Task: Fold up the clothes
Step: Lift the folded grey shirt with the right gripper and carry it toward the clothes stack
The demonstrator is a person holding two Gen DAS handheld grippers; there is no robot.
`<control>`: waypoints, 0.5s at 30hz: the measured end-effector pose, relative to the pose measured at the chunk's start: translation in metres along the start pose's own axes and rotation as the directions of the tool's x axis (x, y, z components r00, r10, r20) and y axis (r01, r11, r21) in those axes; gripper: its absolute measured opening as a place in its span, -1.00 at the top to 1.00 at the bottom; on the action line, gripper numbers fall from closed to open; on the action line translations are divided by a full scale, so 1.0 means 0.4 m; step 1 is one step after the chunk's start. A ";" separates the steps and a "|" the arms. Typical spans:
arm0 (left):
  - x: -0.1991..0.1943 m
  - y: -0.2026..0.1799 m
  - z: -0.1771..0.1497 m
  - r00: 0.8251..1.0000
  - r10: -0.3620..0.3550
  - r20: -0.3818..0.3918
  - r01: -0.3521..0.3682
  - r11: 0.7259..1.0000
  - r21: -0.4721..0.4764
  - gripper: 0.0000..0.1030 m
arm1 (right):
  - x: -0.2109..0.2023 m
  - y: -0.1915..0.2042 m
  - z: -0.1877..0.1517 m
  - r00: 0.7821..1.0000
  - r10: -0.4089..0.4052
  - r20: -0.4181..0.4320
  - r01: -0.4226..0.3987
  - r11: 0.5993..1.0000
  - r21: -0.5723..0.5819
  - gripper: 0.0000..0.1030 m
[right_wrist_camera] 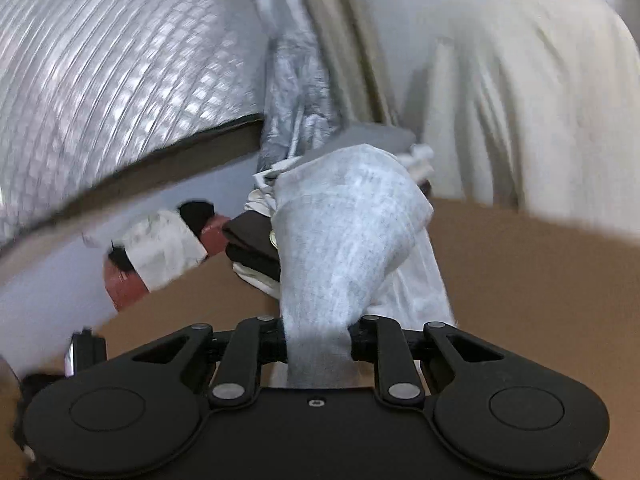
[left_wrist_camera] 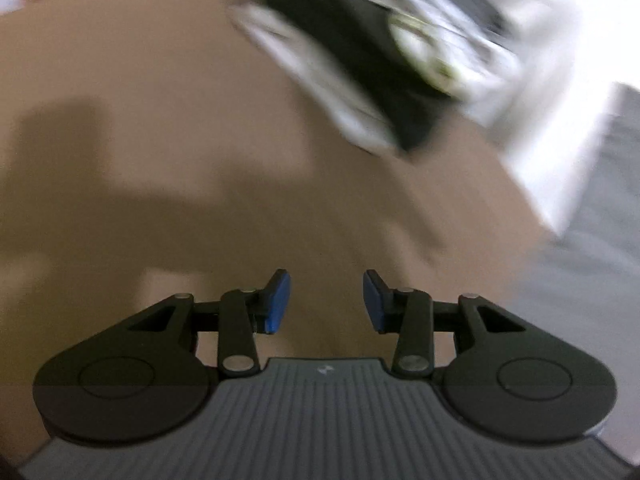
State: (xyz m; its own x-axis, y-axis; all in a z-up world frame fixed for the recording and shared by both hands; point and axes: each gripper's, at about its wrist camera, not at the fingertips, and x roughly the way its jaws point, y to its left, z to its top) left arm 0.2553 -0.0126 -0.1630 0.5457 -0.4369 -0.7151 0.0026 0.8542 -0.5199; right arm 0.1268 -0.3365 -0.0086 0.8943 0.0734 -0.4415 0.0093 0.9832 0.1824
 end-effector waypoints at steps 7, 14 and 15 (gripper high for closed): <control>0.056 0.025 0.081 0.998 0.013 0.064 -0.009 0.998 -0.068 0.22 | 0.140 0.067 0.209 0.980 0.190 -0.057 -0.190 0.982 -0.005 0.59; 0.071 0.095 0.107 0.998 0.018 0.061 -0.009 0.988 -0.155 0.22 | 0.388 0.015 0.530 0.910 0.413 0.038 -0.406 0.870 0.281 0.59; 0.075 0.099 0.109 0.998 0.011 0.055 -0.001 0.986 -0.165 0.22 | 0.438 -0.015 0.577 0.896 0.437 0.082 -0.439 0.839 0.322 0.59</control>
State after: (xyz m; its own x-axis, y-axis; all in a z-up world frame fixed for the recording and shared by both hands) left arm 0.3083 0.0204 -0.1848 0.5911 -0.4115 -0.6937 -0.1367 0.7965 -0.5890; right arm 0.3869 -0.3680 0.1157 0.8417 0.4818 -0.2439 -0.2406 0.7388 0.6295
